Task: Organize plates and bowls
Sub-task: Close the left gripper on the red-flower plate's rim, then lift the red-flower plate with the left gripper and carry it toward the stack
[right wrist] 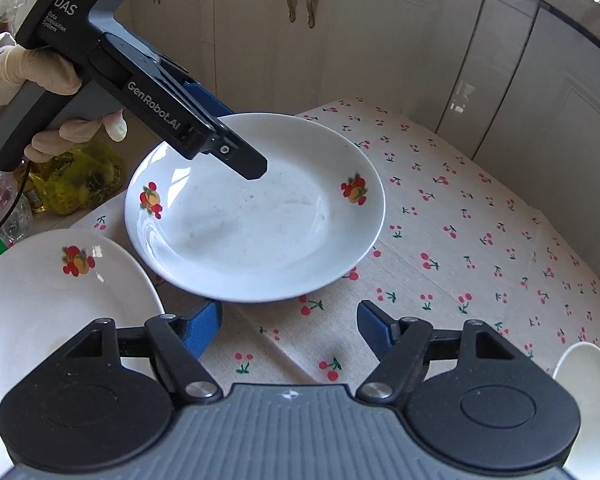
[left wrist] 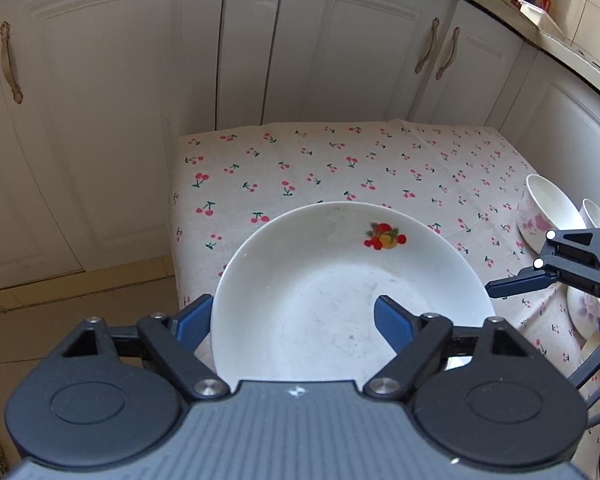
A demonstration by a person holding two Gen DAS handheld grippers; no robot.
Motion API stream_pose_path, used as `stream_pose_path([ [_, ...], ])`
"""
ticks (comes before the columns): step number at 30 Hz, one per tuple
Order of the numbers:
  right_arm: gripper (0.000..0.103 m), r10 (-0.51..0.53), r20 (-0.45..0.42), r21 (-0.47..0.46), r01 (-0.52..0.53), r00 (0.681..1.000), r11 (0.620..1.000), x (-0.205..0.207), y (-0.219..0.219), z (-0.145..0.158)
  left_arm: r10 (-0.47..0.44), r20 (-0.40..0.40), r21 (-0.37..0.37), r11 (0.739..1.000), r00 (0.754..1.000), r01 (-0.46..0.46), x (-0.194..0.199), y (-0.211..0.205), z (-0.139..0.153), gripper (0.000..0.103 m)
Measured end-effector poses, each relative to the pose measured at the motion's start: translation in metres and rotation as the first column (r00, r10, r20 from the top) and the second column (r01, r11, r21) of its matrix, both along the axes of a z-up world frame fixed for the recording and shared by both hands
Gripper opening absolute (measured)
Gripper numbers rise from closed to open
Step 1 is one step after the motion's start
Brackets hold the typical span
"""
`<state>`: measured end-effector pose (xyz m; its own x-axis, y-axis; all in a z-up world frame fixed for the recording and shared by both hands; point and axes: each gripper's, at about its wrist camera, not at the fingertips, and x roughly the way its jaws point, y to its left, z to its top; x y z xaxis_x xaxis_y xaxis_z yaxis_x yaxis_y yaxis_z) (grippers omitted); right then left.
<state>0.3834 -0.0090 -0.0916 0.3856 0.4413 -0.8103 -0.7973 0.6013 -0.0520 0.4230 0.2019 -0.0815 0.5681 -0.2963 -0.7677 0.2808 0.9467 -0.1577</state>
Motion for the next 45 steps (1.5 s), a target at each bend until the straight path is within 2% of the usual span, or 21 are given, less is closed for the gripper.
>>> stream_pose_path([
  [6, 0.082, 0.045, -0.036, 0.012, -0.045, 0.998, 0.999, 0.007, 0.002, -0.003, -0.026, -0.062, -0.028, 0.999, 0.998, 0.025, 0.016, 0.004, -0.002, 0.076],
  [14, 0.087, 0.107, -0.108, 0.015, -0.106, 0.988, 0.994, 0.024, 0.005, -0.007, -0.074, -0.165, -0.036, 0.997, 0.984, 0.069, 0.035, -0.002, -0.006, 0.076],
  [16, 0.087, 0.114, -0.102, -0.002, -0.115, 0.988, 0.993, 0.025, 0.007, -0.009, -0.074, -0.182, -0.040, 0.997, 0.980, 0.068, 0.038, -0.001, -0.006, 0.075],
  [20, 0.087, 0.115, -0.097, -0.016, -0.118, 0.989, 0.993, 0.026, 0.010, -0.011, -0.077, -0.190, -0.039, 0.997, 0.979, 0.071, 0.039, -0.002, -0.006, 0.074],
  [23, 0.087, 0.150, -0.055, -0.037, -0.153, 0.987, 0.988, 0.020, 0.013, -0.008, -0.080, -0.197, -0.036, 0.997, 0.977, 0.074, 0.041, -0.002, -0.007, 0.074],
  [28, 0.087, 0.174, -0.078, -0.039, -0.177, 0.982, 0.983, 0.024, 0.016, -0.008, -0.085, -0.203, -0.054, 0.996, 0.976, 0.075, 0.044, -0.003, -0.006, 0.074],
  [34, 0.095, 0.168, -0.083, -0.034, -0.171, 0.982, 0.985, 0.030, 0.017, -0.010, -0.117, -0.202, -0.030, 0.993, 0.972, 0.113, 0.046, -0.010, -0.007, 0.075],
  [41, 0.096, 0.129, -0.103, -0.047, -0.134, 0.986, 0.990, 0.036, 0.011, -0.012, -0.118, -0.200, -0.060, 0.992, 0.973, 0.108, 0.046, -0.007, -0.008, 0.075],
  [45, 0.096, 0.171, -0.058, -0.075, -0.175, 0.984, 0.982, 0.029, 0.016, -0.009, -0.134, -0.226, -0.084, 0.989, 0.965, 0.118, 0.048, -0.006, -0.007, 0.075],
])
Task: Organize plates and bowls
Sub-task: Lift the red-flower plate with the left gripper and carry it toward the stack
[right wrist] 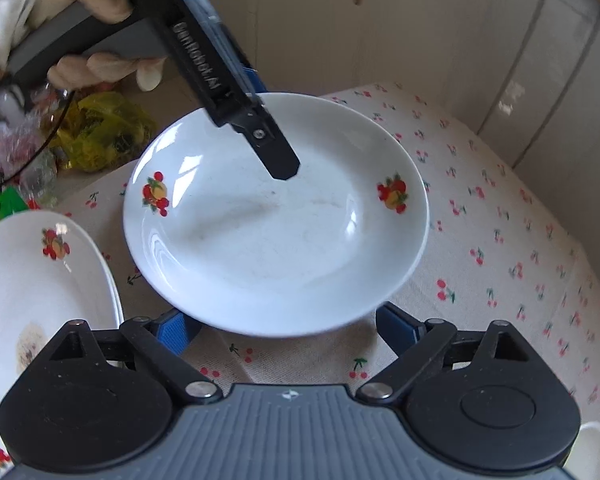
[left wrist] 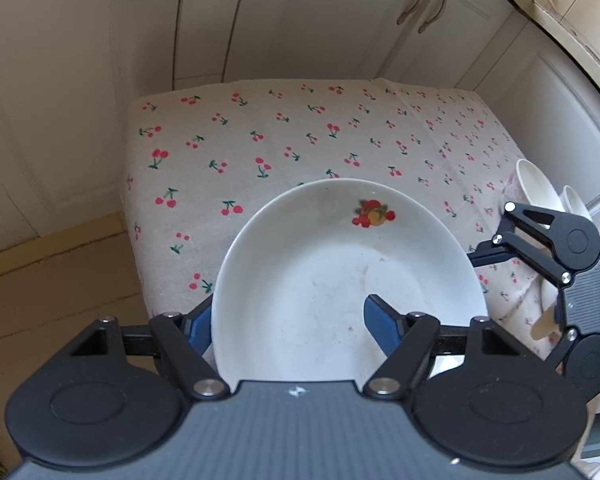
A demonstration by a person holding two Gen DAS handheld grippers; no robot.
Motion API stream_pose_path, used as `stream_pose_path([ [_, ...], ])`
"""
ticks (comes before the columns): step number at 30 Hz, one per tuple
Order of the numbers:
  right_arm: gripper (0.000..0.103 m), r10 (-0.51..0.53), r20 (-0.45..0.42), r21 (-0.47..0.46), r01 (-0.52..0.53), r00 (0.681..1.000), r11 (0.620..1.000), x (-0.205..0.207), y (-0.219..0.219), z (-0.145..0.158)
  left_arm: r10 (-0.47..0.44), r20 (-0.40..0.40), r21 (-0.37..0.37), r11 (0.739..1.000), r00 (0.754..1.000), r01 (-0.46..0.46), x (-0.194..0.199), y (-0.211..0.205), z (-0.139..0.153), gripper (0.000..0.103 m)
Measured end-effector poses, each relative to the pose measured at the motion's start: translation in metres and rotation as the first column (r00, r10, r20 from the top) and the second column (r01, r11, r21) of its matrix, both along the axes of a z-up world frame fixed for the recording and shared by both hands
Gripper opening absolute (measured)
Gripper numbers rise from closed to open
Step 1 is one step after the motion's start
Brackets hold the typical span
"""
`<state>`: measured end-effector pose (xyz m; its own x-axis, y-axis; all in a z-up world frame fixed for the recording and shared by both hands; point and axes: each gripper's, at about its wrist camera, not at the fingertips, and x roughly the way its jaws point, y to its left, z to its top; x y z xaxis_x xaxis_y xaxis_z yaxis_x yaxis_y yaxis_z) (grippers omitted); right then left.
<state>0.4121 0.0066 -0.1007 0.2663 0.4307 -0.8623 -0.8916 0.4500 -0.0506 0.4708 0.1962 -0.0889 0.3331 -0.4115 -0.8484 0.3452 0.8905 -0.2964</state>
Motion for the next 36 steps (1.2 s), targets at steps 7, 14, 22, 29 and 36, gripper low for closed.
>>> stream_pose_path([
  [7, 0.099, 0.009, -0.014, -0.010, -0.009, 1.000, 1.000, 0.006, 0.002, -0.001, 0.001, 0.017, -0.012, 1.000, 1.000, -0.001, 0.006, -0.002, -0.001, 0.076],
  [14, 0.099, -0.011, 0.003, 0.012, 0.011, 1.000, 1.000, 0.002, 0.001, -0.002, -0.006, 0.023, -0.021, 1.000, 1.000, 0.006, 0.006, -0.004, -0.002, 0.079],
  [22, 0.099, -0.026, 0.008, 0.028, 0.025, 1.000, 0.999, 0.001, 0.000, -0.002, -0.021, 0.021, -0.030, 0.999, 1.000, 0.021, 0.009, -0.003, -0.002, 0.079],
  [29, 0.099, -0.024, 0.006, 0.030, 0.024, 1.000, 0.999, 0.001, -0.001, -0.002, -0.071, -0.034, -0.043, 0.997, 0.997, 0.070, 0.022, -0.001, 0.001, 0.079],
  [36, 0.099, -0.029, 0.016, 0.028, 0.029, 0.999, 0.999, 0.000, 0.000, -0.001, -0.131, -0.062, 0.005, 0.991, 0.989, 0.132, 0.027, -0.009, 0.005, 0.079],
])
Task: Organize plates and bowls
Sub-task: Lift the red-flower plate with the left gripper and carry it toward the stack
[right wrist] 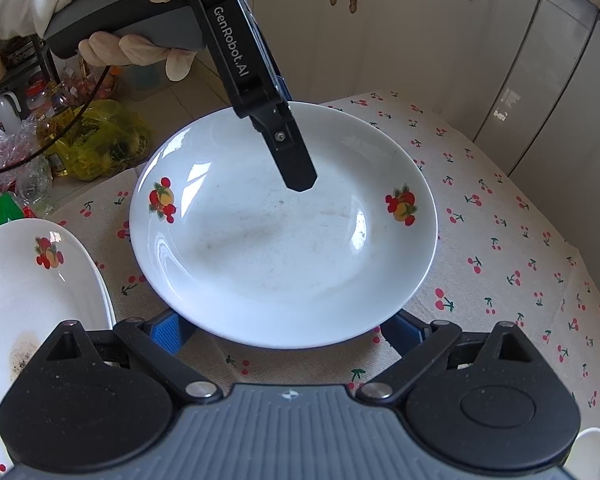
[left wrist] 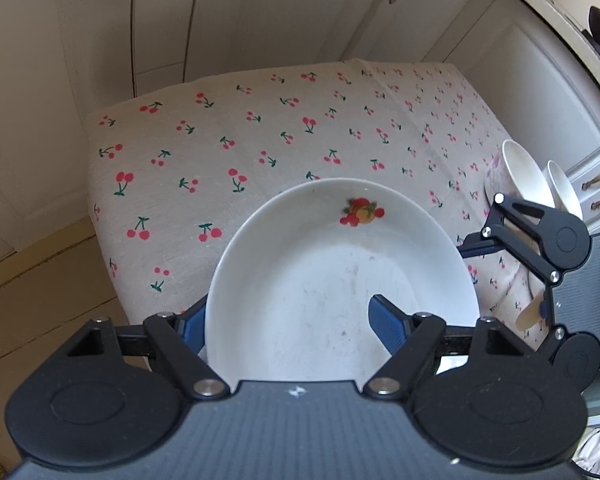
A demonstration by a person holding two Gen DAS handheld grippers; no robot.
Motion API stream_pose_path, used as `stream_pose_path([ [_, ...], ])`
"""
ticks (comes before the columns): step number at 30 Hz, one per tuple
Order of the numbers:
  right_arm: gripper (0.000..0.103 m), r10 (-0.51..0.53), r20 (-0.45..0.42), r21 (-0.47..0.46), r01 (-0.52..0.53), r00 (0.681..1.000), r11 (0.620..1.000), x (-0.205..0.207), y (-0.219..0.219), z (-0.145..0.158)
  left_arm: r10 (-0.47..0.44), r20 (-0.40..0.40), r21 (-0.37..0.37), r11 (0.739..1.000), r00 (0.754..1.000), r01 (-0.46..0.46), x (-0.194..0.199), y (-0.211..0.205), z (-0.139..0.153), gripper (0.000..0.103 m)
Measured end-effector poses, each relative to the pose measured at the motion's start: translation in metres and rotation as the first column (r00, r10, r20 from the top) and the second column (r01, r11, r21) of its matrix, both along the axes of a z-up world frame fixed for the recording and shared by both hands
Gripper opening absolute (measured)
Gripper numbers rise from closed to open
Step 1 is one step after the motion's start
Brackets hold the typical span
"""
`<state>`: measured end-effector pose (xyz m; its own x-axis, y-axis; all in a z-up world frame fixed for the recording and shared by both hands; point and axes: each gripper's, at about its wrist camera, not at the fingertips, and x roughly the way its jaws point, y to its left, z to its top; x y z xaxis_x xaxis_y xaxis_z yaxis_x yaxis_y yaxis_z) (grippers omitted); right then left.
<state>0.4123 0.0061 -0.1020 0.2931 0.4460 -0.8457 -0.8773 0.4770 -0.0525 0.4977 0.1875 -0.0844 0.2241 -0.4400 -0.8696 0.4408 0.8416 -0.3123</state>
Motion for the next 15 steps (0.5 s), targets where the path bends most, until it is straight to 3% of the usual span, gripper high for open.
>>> stream_pose_path([
  [15, 0.099, -0.022, -0.005, 0.018, 0.022, 1.000, 1.000, 0.0013, -0.0048, 0.0070, 0.004, 0.012, -0.010, 1.000, 1.000, -0.003, -0.0025, -0.0024, 0.0023, 0.079],
])
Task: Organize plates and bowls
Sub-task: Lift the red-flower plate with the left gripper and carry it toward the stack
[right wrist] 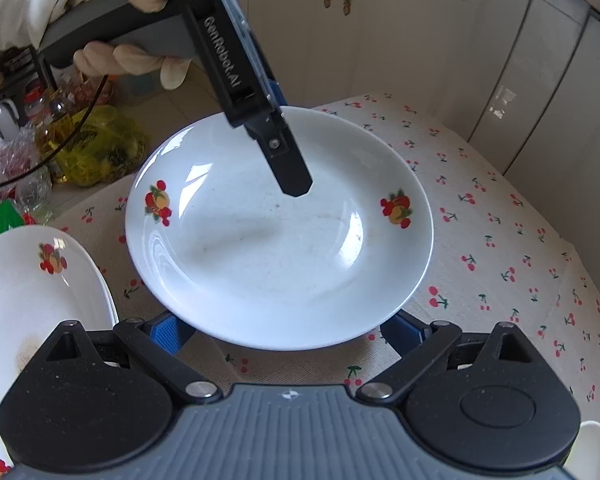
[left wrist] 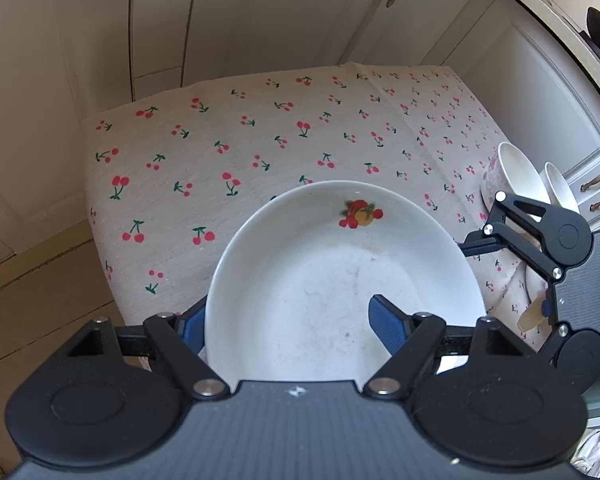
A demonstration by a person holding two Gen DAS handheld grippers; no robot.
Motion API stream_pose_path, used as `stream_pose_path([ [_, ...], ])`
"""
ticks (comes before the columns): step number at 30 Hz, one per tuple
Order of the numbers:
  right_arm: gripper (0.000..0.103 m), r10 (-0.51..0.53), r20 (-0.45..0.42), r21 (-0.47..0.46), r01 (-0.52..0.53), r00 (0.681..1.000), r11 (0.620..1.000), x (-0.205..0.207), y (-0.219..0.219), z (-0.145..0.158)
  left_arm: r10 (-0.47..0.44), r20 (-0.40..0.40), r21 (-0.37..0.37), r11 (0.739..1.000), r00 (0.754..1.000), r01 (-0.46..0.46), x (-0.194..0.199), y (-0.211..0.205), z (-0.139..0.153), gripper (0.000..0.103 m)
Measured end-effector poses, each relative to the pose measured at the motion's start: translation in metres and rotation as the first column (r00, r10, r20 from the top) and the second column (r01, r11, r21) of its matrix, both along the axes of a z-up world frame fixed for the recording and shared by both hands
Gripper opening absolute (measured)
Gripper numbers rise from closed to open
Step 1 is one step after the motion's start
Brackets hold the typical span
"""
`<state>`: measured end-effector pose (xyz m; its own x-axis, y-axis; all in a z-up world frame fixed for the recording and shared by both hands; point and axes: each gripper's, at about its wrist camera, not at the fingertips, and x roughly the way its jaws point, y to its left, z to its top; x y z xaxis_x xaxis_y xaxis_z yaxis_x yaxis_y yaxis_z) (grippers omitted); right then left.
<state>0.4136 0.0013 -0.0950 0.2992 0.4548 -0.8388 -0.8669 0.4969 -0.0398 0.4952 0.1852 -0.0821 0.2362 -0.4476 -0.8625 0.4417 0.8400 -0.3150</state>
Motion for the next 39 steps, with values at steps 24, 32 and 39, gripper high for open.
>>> stream_pose_path([
  [24, 0.099, 0.005, 0.038, 0.013, -0.005, 0.999, 1.000, -0.014, -0.008, 0.025, -0.011, 0.054, 0.005, 1.000, 0.998, 0.011, -0.019, -0.009, 0.029, 0.079],
  [32, 0.099, 0.006, 0.068, 0.022, -0.007, 0.998, 1.000, -0.040, -0.015, 0.047, -0.010, 0.090, 0.001, 1.000, 0.996, 0.010, -0.050, -0.015, 0.055, 0.079],
  [39, 0.099, 0.011, 0.084, 0.036, -0.014, 0.996, 0.999, -0.079, -0.024, 0.062, -0.006, 0.112, 0.001, 1.000, 0.994, 0.006, -0.093, -0.022, 0.070, 0.079],
])
